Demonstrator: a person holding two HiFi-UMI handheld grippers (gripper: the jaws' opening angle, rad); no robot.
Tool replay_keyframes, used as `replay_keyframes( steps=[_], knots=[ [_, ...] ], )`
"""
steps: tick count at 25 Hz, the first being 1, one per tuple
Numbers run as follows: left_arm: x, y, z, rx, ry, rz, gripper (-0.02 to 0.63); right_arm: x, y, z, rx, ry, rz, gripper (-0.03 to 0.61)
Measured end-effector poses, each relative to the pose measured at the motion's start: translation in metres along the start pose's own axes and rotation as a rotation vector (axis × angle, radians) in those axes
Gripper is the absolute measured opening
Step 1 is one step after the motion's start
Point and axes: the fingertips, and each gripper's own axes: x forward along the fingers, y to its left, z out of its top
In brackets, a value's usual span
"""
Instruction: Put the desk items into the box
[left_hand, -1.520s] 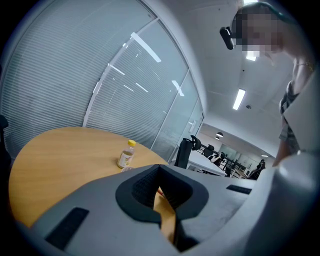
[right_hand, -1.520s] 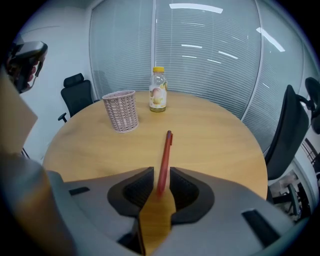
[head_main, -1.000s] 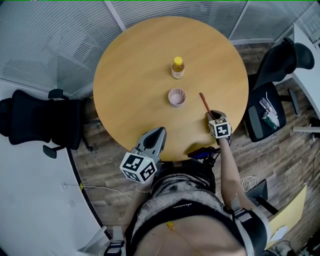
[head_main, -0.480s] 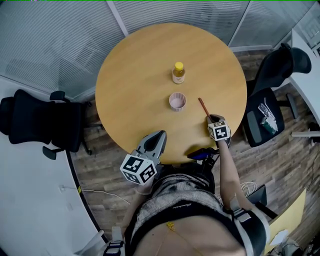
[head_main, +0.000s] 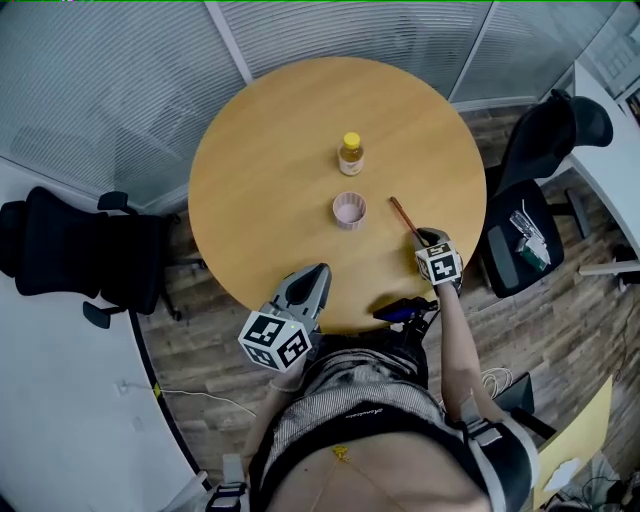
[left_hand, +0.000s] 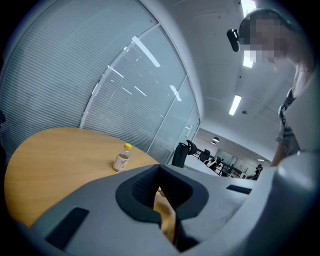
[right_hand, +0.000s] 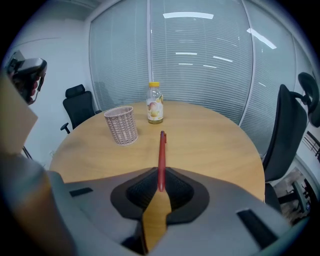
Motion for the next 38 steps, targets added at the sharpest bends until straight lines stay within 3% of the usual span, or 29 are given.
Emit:
replay_keyframes(
  steps=[20,38],
  knots=[
    [0.01,-0.001,0.002,-0.003,-0.003,-0.031,0.002,-0.077,0.007,0.093,-0.078,-0.193,-0.005,0.058],
    [0.0,0.017,0.002,-0.02,0.009,-0.039,0.002,-0.142,0.057,0.183,-0.163,-0.376,0.045,0.058]
  ],
)
